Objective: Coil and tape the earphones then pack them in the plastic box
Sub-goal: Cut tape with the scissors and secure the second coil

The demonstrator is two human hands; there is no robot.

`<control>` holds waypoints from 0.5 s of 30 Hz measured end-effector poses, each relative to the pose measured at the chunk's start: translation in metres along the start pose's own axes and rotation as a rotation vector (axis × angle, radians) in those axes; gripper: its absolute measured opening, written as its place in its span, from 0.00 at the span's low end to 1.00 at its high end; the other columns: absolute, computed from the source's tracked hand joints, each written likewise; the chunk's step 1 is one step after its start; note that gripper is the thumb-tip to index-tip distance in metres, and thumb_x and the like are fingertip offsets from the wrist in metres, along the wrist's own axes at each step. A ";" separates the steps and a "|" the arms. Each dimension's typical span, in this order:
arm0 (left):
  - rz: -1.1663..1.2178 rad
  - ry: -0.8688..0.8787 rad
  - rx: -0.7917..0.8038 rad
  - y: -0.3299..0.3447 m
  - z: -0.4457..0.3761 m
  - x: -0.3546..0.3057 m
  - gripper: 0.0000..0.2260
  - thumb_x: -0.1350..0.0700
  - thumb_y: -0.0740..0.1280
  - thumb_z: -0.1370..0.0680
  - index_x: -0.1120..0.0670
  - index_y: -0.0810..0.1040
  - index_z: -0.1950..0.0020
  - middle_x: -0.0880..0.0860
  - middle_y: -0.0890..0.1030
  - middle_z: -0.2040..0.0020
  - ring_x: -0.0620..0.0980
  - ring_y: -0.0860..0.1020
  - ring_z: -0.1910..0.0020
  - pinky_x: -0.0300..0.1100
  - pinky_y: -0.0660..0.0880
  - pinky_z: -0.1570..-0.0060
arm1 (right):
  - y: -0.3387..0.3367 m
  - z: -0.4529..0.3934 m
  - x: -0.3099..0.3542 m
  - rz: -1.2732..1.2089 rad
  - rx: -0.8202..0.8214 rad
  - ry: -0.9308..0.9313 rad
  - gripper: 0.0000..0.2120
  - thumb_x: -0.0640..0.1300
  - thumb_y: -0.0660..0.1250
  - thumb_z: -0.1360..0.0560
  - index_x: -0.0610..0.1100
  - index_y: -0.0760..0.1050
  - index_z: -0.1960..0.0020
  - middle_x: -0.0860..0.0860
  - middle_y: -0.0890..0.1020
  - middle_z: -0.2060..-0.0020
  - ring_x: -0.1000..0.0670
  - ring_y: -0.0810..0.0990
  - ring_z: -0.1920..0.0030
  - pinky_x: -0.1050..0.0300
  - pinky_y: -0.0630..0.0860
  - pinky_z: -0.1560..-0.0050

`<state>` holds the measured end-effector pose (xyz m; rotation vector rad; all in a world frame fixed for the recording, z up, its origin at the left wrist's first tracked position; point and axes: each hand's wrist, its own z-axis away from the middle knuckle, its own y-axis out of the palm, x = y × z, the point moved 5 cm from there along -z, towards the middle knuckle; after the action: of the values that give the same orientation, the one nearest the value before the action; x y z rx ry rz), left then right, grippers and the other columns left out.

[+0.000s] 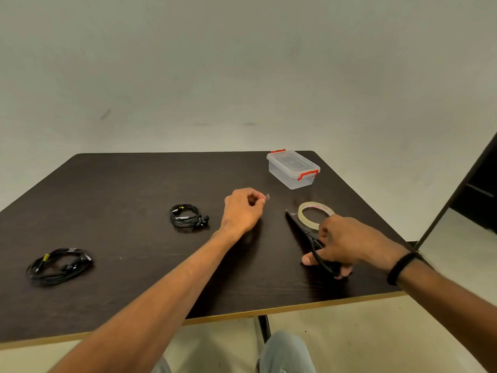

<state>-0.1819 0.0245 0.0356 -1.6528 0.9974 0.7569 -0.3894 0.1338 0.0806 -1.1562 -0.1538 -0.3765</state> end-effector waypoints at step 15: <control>0.497 -0.165 0.163 -0.072 0.038 0.014 0.06 0.61 0.69 0.18 0.56 0.85 0.43 0.55 0.87 0.56 0.47 0.83 0.59 0.41 0.82 0.54 | -0.015 -0.028 0.018 0.271 0.232 -0.005 0.26 0.55 0.85 0.33 0.37 0.82 0.46 0.47 0.89 0.63 0.53 0.82 0.69 0.64 0.78 0.66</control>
<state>-0.1115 0.0677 0.0445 -1.1893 1.3306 1.0874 -0.3806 0.0997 0.0881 -0.9340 -0.0417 -0.1118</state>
